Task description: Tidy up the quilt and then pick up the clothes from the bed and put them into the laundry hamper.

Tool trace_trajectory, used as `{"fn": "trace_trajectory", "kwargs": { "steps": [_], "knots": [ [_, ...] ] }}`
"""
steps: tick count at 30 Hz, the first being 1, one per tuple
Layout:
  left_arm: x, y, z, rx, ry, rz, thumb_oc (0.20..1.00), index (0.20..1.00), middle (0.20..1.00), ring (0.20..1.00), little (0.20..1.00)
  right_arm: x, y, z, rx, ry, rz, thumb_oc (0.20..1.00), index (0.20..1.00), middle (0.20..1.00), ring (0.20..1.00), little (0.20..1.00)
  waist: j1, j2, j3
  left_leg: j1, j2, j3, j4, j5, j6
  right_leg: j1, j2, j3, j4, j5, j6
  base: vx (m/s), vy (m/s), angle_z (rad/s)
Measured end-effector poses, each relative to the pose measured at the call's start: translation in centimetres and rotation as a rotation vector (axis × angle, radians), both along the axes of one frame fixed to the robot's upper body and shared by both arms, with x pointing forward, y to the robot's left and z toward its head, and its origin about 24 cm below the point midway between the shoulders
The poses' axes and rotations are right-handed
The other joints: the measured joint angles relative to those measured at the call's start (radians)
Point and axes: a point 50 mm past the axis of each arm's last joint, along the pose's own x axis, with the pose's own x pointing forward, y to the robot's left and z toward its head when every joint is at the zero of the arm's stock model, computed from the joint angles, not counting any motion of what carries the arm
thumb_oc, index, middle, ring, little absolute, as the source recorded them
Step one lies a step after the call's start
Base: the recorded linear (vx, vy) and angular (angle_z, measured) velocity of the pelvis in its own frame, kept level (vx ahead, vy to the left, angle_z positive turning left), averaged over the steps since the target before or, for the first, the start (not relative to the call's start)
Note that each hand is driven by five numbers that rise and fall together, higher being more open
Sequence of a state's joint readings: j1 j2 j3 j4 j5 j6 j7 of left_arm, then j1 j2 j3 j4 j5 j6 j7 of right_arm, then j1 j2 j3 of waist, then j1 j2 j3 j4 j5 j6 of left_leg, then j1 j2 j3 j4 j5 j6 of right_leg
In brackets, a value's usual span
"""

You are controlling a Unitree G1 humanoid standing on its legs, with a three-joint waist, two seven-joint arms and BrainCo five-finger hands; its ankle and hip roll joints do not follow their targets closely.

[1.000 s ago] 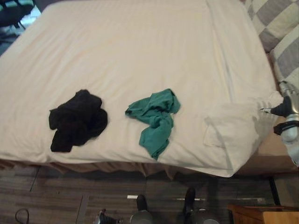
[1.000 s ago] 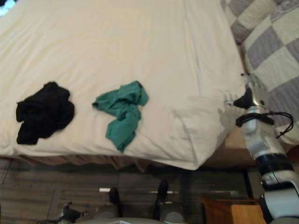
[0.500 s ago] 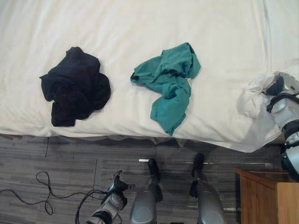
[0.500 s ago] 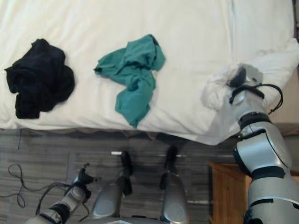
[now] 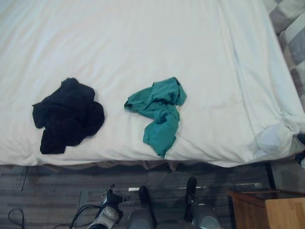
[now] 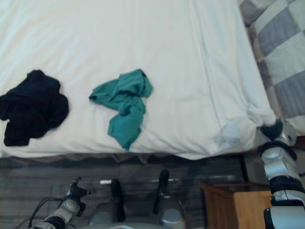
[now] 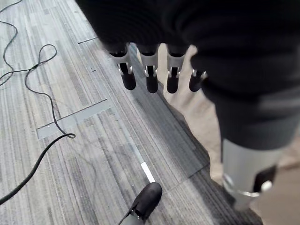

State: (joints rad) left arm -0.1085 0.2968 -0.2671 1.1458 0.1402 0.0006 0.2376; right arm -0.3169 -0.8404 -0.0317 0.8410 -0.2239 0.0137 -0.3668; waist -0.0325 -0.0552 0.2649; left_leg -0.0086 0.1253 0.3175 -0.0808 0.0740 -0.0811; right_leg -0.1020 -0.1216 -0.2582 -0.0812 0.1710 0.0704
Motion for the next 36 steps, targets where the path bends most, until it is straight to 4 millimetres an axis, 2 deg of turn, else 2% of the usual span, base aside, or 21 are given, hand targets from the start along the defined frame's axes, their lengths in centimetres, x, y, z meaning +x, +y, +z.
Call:
{"fn": "trace_trajectory", "kwargs": {
  "steps": [2,3,5,7,9,11,13,15,18,19,21,22,23,24,27,29,31,32,34,35,36],
  "knots": [
    [0.0,0.1,0.0,-0.005,0.000,0.008,1.000,1.000,1.000,1.000,1.000,-1.1,-0.3,-1.5,0.057,0.025,-0.036,1.000,1.000,1.000,1.000,1.000,0.012,-0.001,-0.031,0.015,0.005,-0.003,0.000,-0.003,-0.002,0.020,0.006,-0.006,0.000,-0.007,0.007,0.09,0.035,0.11],
    [-0.2,0.1,0.0,-0.008,0.004,0.009,1.000,1.000,1.000,1.000,1.000,-1.6,-0.2,-1.5,0.058,0.008,-0.023,1.000,1.000,1.000,1.000,1.000,0.013,0.002,-0.038,0.017,0.006,-0.003,0.000,-0.005,-0.003,0.024,0.006,-0.008,0.000,-0.011,0.011,0.07,0.032,0.00],
    [-1.9,0.6,-0.5,-0.009,0.043,0.053,1.000,1.000,1.000,1.000,1.000,-3.2,0.6,-1.0,0.032,-0.045,0.037,1.000,1.000,1.000,1.000,1.000,0.006,0.006,-0.046,0.029,0.004,-0.001,0.000,-0.009,-0.005,0.031,0.006,0.002,0.000,-0.011,0.011,0.05,0.033,-0.10],
    [-3.6,0.9,-1.0,-0.003,0.089,0.069,1.000,1.000,1.000,1.000,1.000,-4.9,0.3,-2.1,0.031,0.002,0.020,1.000,1.000,1.000,1.000,1.000,-0.004,0.004,-0.074,0.033,0.003,0.001,0.000,-0.013,-0.005,0.034,0.005,0.004,0.000,-0.012,0.013,0.04,0.048,-0.03],
    [-4.9,1.2,-1.3,-0.007,0.118,0.102,1.000,1.000,1.000,1.000,1.000,-7.8,-0.8,-3.3,0.074,0.003,-0.100,1.000,1.000,1.000,1.000,1.000,-0.015,-0.002,-0.092,0.044,0.001,0.001,0.000,-0.017,-0.004,0.043,0.002,0.005,0.000,-0.012,0.013,0.04,0.055,-0.01],
    [-6.5,1.0,-1.8,-0.016,0.160,0.137,1.000,1.000,1.000,1.000,1.000,-9.7,-1.6,-3.8,0.094,-0.034,-0.215,1.000,1.000,1.000,1.000,1.000,-0.047,-0.004,-0.102,0.051,0.000,0.010,0.000,-0.023,-0.004,0.045,0.002,0.015,0.000,-0.015,0.017,0.07,0.060,-0.14],
    [-8.2,0.2,-2.3,-0.034,0.209,0.155,1.000,1.000,1.000,1.000,1.000,-11.6,-1.8,-3.2,0.073,-0.121,-0.314,1.000,1.000,1.000,1.000,1.000,-0.074,0.000,-0.122,0.056,0.001,0.028,-0.006,-0.037,0.002,0.041,-0.002,0.032,-0.001,-0.018,0.020,0.06,0.053,-0.25],
    [-9.1,-0.5,-2.7,-0.051,0.241,0.164,1.000,1.000,1.000,1.000,1.000,-11.7,-1.4,-1.3,0.011,-0.229,-0.326,1.000,1.000,1.000,1.000,1.000,-0.101,0.007,-0.136,0.062,0.003,0.044,-0.007,-0.049,-0.002,0.041,-0.007,0.051,-0.001,-0.020,0.023,0.02,0.032,-0.32],
    [-9.0,-0.8,-2.8,-0.047,0.241,0.163,1.000,1.000,1.000,1.000,1.000,-10.8,-0.3,2.9,-0.149,-0.417,-0.289,1.000,1.000,1.000,1.000,1.000,-0.118,-0.005,-0.161,0.061,-0.007,0.053,-0.008,-0.053,-0.003,0.033,-0.017,0.066,-0.001,-0.019,0.024,0.01,0.020,-0.16],
    [-9.2,-0.7,-2.8,-0.030,0.251,0.146,1.000,1.000,1.000,1.000,1.000,-8.9,0.6,4.5,-0.167,-0.497,-0.251,1.000,1.000,1.000,1.000,1.000,-0.112,-0.017,-0.171,0.063,-0.007,0.053,-0.008,-0.053,-0.003,0.028,-0.015,0.071,-0.001,-0.019,0.025,0.01,0.006,-0.16],
    [-9.3,-0.5,-2.8,-0.020,0.268,0.142,1.000,1.000,1.000,1.000,1.000,-6.8,1.7,6.7,-0.225,-0.575,-0.165,1.000,1.000,1.000,1.000,1.000,-0.097,-0.021,-0.192,0.046,-0.005,0.048,-0.007,-0.052,-0.002,0.013,-0.013,0.072,0.000,-0.019,0.025,0.01,-0.012,0.02],
    [-9.3,-0.5,-2.8,-0.017,0.267,0.138,1.000,1.000,1.000,1.000,1.000,-6.2,1.9,7.2,-0.233,-0.585,-0.141,0.598,0.598,0.598,0.598,0.598,-0.091,-0.023,-0.193,0.042,-0.005,0.043,-0.007,-0.052,-0.001,0.013,-0.013,0.071,-0.001,-0.019,0.025,-0.04,-0.042,0.25],
    [-9.3,-0.4,-2.8,-0.008,0.274,0.111,1.000,1.000,1.000,1.000,1.000,-3.8,2.9,8.3,-0.231,-0.602,-0.067,0.200,0.200,0.200,0.200,0.200,-0.070,-0.025,-0.196,0.033,-0.005,0.026,-0.007,-0.047,0.005,0.012,-0.011,0.061,0.000,-0.018,0.026,-0.07,-0.057,0.08],
    [-9.4,-0.4,-2.8,0.003,0.288,0.085,1.000,1.000,1.000,1.000,1.000,-1.7,3.8,9.2,-0.229,-0.610,-0.009,0.200,0.200,0.200,0.200,0.200,-0.072,-0.026,-0.197,0.029,-0.005,0.026,-0.006,-0.045,0.007,0.001,-0.010,0.063,-0.001,-0.012,0.035,-0.14,-0.049,0.05],
    [-8.1,-0.4,-2.6,0.009,0.257,0.051,1.000,1.000,1.000,1.000,1.000,1.0,5.1,10.3,-0.243,-0.592,0.104,0.200,0.200,0.200,0.200,0.200,-0.032,-0.022,-0.191,-0.013,-0.005,-0.003,-0.006,-0.029,0.019,-0.026,-0.011,0.045,0.004,-0.009,0.039,-0.12,-0.034,0.32],
    [-6.4,-0.8,-2.3,0.006,0.212,0.017,1.000,1.000,1.000,1.000,1.000,3.6,5.2,10.6,-0.157,-0.591,0.099,0.200,0.200,0.200,0.200,0.200,0.016,-0.017,-0.170,-0.063,-0.002,-0.008,-0.005,0.005,0.024,-0.070,-0.008,0.039,0.005,-0.006,0.043,-0.21,-0.038,0.18],
    [-4.4,-1.2,-1.8,0.000,0.151,-0.014,1.000,1.000,1.000,1.000,1.000,4.8,4.8,11.0,-0.106,-0.605,0.057,0.200,0.200,0.200,0.200,0.200,0.040,-0.007,-0.116,-0.084,-0.006,-0.018,0.000,0.019,0.033,-0.088,-0.014,0.032,0.005,-0.006,0.043,-0.17,-0.013,0.25],
    [-3.5,-1.5,-1.6,-0.003,0.124,-0.027,1.000,1.000,1.000,1.000,1.000,6.1,4.5,11.7,-0.068,-0.617,0.026,0.200,0.200,0.200,0.200,0.200,0.036,0.005,-0.085,-0.114,-0.008,-0.025,0.010,0.032,0.028,-0.119,-0.022,0.030,0.017,-0.006,0.043,-0.06,0.020,0.26],
    [-0.6,-2.1,-0.8,-0.012,0.035,-0.036,1.000,1.000,1.000,1.000,1.000,6.1,2.5,13.4,0.022,-0.692,-0.102,0.200,0.200,0.200,0.200,0.200,0.060,0.053,0.001,-0.188,-0.027,-0.021,0.008,0.044,0.037,-0.182,-0.041,0.033,0.028,-0.005,0.045,-0.12,0.047,0.28],
    [0.0,-2.3,-0.5,-0.022,0.007,-0.027,1.000,1.000,1.000,1.000,1.000,6.0,2.0,13.6,0.025,-0.692,-0.128,0.200,0.200,0.200,0.200,0.200,0.064,0.081,0.044,-0.194,-0.035,-0.017,0.009,0.053,0.038,-0.197,-0.049,0.044,0.038,-0.003,0.046,-0.18,0.080,0.06],
    [0.0,-2.2,-0.5,-0.021,0.001,-0.015,1.000,1.000,1.000,1.000,1.000,5.6,1.4,12.4,0.041,-0.658,-0.161,0.200,0.200,0.200,0.200,0.200,0.063,0.104,0.072,-0.211,-0.043,0.002,0.011,0.053,0.038,-0.227,-0.061,0.048,0.043,-0.003,0.047,-0.14,0.073,-0.25]
  ]
}}
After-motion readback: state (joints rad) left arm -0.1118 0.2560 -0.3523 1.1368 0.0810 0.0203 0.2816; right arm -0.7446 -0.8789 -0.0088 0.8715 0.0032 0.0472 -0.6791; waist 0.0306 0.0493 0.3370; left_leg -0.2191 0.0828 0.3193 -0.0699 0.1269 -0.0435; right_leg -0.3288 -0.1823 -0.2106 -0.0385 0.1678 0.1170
